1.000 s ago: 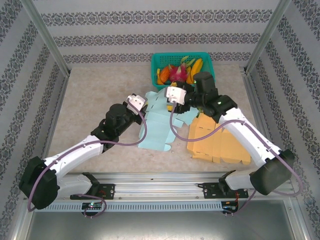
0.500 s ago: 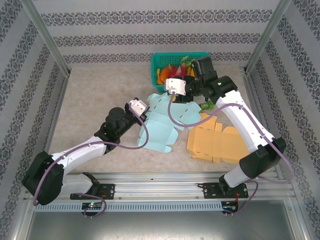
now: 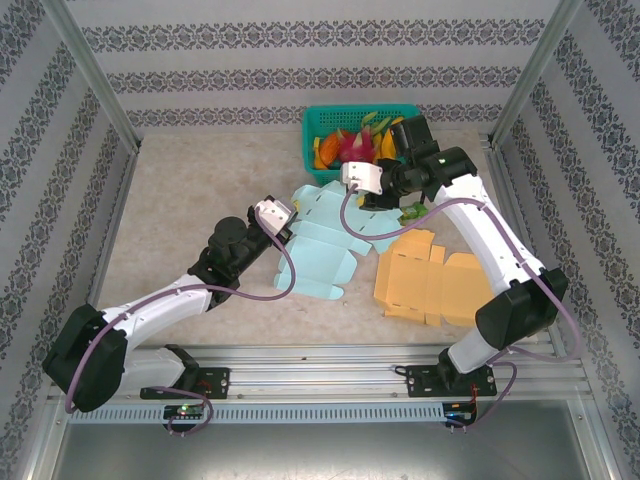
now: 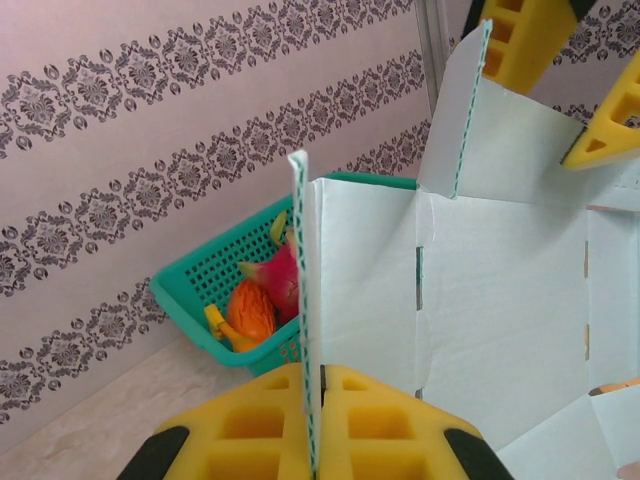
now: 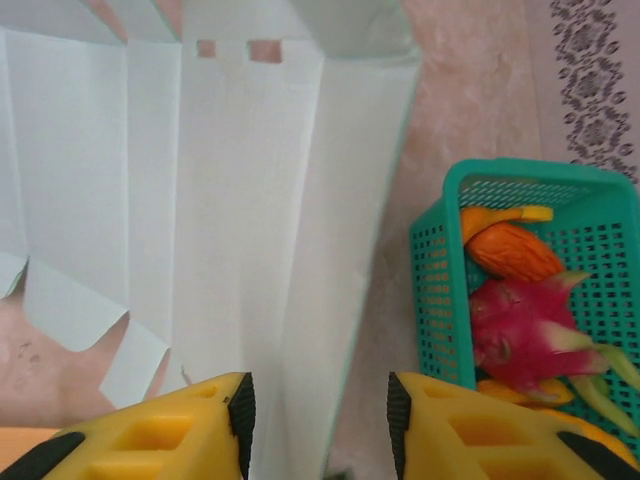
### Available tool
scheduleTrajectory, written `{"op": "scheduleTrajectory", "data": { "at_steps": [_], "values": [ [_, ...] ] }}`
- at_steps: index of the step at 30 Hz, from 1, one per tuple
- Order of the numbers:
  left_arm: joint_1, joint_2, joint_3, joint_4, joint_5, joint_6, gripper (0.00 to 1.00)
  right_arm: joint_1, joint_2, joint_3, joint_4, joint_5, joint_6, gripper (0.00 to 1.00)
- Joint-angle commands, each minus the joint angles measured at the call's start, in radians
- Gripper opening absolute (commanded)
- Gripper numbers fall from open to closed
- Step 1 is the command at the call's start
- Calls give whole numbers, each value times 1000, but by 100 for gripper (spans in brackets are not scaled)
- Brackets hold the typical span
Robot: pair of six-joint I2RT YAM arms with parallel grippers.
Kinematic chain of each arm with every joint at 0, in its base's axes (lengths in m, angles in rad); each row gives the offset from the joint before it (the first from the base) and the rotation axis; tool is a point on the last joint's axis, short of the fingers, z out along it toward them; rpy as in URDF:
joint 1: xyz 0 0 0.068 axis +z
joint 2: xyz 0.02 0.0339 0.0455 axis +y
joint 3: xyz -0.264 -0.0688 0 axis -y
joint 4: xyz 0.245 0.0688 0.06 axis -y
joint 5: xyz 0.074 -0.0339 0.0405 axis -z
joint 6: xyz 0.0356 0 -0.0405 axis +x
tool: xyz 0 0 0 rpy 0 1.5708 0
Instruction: Fold the paper box
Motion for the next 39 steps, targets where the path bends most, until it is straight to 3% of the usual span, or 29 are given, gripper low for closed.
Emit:
{"op": "scheduleTrajectory", "data": {
  "at_steps": [1, 6, 11, 17, 21, 25, 26, 28, 30, 35, 39],
  "values": [
    [12, -28, -11, 69, -7, 10, 0, -15, 19, 21, -72, -6, -27, 39],
    [12, -30, -19, 86, -8, 5, 0, -29, 27, 7, -75, -6, -30, 39],
    [12, -30, -18, 83, -16, 5, 0, -34, 34, 14, -90, -11, -34, 30],
    [12, -28, -8, 60, -24, -32, 0, -26, 58, 69, -148, -2, -36, 0],
    [14, -22, 17, 20, -134, -128, 17, 0, 77, 101, -159, 52, -22, 0],
    [18, -49, -57, 97, -383, -292, 37, 50, 92, 91, -116, 146, -20, 0],
    [22, -80, -68, 56, -454, -371, 46, 65, 98, 88, -98, 165, -15, 0],
    [29, -158, -69, -104, -518, -535, 52, 91, 116, 94, -64, 196, 6, 0],
    [32, -241, -71, -254, -490, -672, 52, 115, 149, 121, -58, 222, 20, 0],
    [31, -365, -100, -410, -200, -894, 50, 166, 290, 282, -122, 264, 64, 0],
    [32, -393, -134, -472, -163, -989, 48, 183, 425, 455, -240, 223, 85, 0]
  ]
}}
